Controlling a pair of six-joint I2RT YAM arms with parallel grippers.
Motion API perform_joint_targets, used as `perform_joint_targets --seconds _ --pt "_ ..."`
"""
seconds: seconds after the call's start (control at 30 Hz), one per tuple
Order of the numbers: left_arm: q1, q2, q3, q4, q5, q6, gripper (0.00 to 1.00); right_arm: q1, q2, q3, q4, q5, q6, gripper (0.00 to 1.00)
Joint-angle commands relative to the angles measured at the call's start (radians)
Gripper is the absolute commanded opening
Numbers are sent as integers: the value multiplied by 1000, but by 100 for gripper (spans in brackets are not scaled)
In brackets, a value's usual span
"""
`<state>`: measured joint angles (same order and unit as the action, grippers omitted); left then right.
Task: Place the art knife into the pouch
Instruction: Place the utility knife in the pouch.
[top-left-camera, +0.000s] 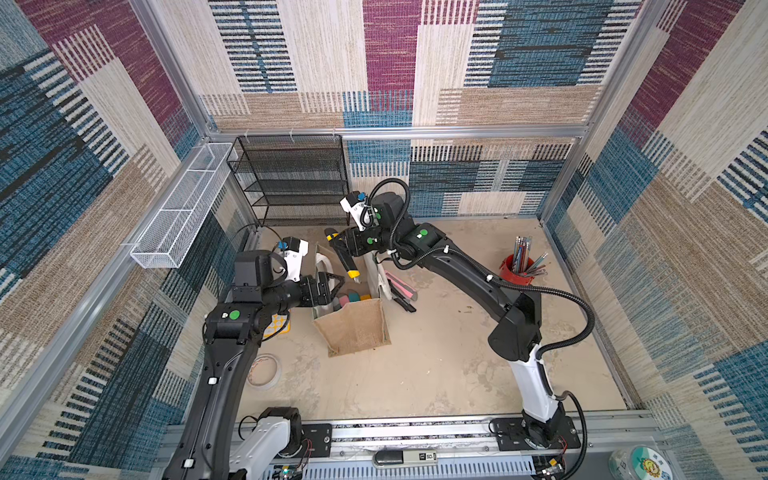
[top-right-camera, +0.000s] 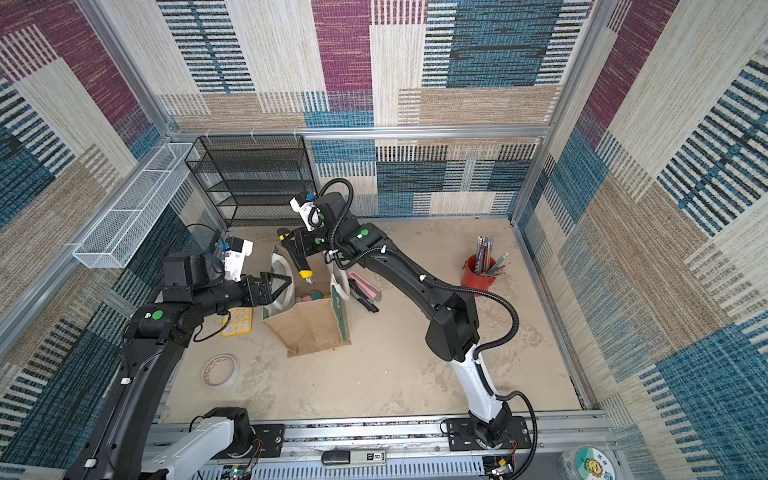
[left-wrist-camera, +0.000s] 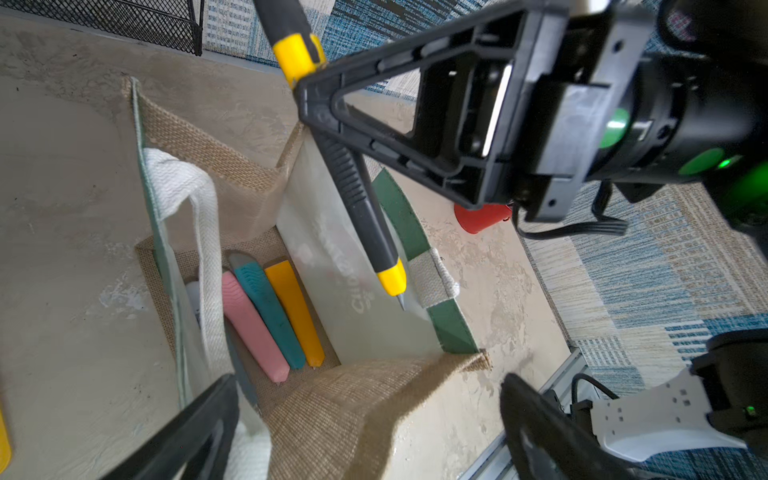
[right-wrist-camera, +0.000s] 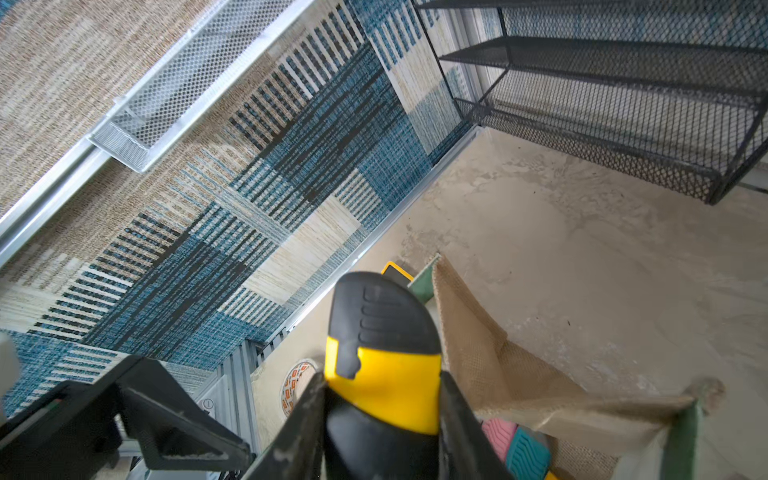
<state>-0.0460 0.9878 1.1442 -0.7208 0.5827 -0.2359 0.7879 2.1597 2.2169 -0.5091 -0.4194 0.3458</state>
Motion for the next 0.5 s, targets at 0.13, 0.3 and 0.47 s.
perform_joint_targets --seconds 0.13,0.3,0.47 --pt "1 -4 -9 29 5 -2 99 2 -75 -193 79 -1 21 30" --pt "0 -1 -14 32 5 0 99 2 -136 -290 136 -17 42 78" --pt "1 0 -16 37 4 -2 99 2 -178 -288 115 47 2 100"
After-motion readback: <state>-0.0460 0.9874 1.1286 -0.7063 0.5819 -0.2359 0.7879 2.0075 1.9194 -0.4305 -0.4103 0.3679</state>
